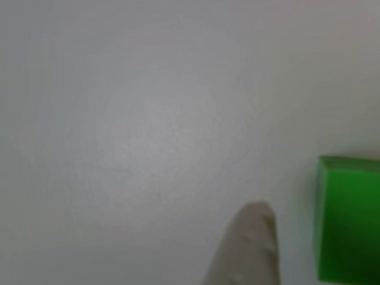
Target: Pick up green cube and drop it in the blue box
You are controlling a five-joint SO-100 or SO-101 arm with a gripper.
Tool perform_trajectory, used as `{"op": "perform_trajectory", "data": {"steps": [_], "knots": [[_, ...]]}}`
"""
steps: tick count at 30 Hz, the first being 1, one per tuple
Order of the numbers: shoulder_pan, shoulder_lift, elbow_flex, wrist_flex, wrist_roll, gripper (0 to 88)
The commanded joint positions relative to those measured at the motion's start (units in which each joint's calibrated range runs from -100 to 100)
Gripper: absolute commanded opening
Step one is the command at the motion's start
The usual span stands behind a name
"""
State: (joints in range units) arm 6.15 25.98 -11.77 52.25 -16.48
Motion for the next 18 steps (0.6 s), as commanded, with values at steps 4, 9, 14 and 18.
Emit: {"op": "perform_trajectory", "data": {"steps": [4,9,14,18], "knots": [[-0.1,-0.7,-3.4,0.3,0.2,32.4],[0.0,0.5,-3.8,0.3,-0.1,32.4],[0.0,1.7,-3.9,0.3,-0.1,32.4],[0.0,2.3,-3.9,0.1,-0.1,32.4]]}}
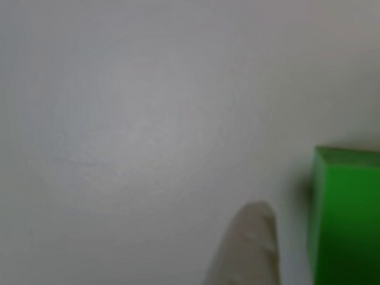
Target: Pick up green cube and drop it in the blue box
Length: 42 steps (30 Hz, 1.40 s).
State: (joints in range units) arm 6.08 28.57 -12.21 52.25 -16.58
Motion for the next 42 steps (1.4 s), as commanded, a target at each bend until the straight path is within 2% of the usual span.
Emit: {"op": "perform_trajectory", "data": {"steps": [1,28,42], "knots": [[0.0,0.2,-3.4,0.0,0.0,32.4],[-0.1,2.6,-3.9,-0.5,0.0,31.0],[0.3,2.1,-4.0,-0.5,0.0,14.1]]}}
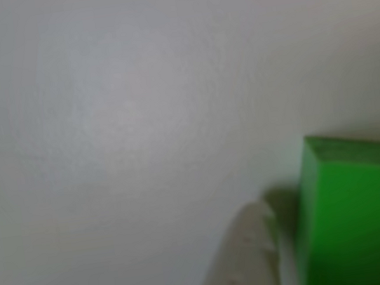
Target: Pick up green cube and drop it in the blue box
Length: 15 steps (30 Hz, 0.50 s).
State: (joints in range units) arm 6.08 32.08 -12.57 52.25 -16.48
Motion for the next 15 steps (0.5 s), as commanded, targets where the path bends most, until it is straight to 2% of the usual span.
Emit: {"op": "perform_trajectory", "data": {"steps": [1,7,15], "knots": [[0.3,-1.5,-3.7,-0.5,-0.1,12.6],[0.5,-1.5,-3.7,-0.5,-0.1,2.5],[0.6,-2.8,-3.7,-0.5,0.2,1.0]]}}
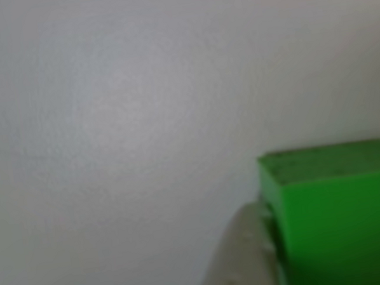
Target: Pick up green cube and drop it in the blue box
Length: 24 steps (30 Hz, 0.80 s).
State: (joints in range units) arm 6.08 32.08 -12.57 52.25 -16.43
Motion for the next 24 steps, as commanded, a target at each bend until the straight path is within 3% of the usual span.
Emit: {"op": "perform_trajectory", "data": {"steps": [1,14,24], "knots": [[0.6,-3.6,-3.7,-0.4,0.2,1.0],[1.2,-15.9,-3.2,3.6,0.7,1.1],[3.5,-18.9,-3.1,3.9,10.7,1.1]]}}
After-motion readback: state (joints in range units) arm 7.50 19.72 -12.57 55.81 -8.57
